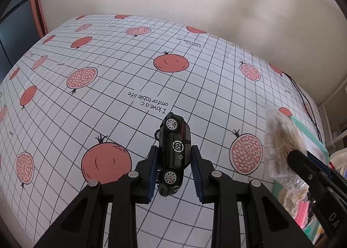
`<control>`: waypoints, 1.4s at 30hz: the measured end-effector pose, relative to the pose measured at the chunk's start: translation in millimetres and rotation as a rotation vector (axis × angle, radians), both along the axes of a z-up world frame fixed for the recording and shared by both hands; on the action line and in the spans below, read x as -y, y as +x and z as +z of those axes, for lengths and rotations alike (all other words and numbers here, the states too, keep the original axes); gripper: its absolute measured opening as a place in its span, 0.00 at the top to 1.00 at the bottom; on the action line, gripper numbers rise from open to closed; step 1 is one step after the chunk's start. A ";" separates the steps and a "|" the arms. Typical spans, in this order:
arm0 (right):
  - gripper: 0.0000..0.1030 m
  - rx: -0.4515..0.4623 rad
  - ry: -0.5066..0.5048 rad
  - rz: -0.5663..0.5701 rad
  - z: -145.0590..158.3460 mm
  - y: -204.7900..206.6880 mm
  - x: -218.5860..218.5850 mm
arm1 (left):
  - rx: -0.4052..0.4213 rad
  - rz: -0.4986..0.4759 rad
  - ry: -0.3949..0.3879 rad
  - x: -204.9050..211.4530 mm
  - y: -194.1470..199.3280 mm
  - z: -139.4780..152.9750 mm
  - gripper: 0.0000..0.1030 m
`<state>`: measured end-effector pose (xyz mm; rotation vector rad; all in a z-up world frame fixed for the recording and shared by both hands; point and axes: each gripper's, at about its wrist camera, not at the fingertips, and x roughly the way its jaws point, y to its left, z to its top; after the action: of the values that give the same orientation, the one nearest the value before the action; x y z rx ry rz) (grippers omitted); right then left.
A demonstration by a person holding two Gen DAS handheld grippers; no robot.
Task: Organize objects
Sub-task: 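Carry the toy car into the tray with the left tool while the right tool carries the swab bag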
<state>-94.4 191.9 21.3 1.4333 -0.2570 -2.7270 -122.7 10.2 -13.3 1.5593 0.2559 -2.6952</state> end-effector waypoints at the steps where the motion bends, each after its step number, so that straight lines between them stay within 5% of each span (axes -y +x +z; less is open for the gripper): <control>1: 0.68 -0.001 0.002 -0.005 2.3 2.3 -1.8 | -0.003 0.003 0.000 -0.6 2.2 3.0 0.70; 24: 0.68 0.021 0.035 -0.246 14.4 84.5 -95.6 | -0.047 -0.103 0.020 -58.4 51.2 36.0 0.70; 42: 0.68 0.091 0.077 -0.432 -4.3 114.2 -167.8 | -0.054 -0.380 -0.001 -159.5 84.8 25.9 0.70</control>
<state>19.8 359.8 17.1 1.6997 -0.5285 -3.0323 -37.8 169.7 12.6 1.6864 -0.0488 -3.0156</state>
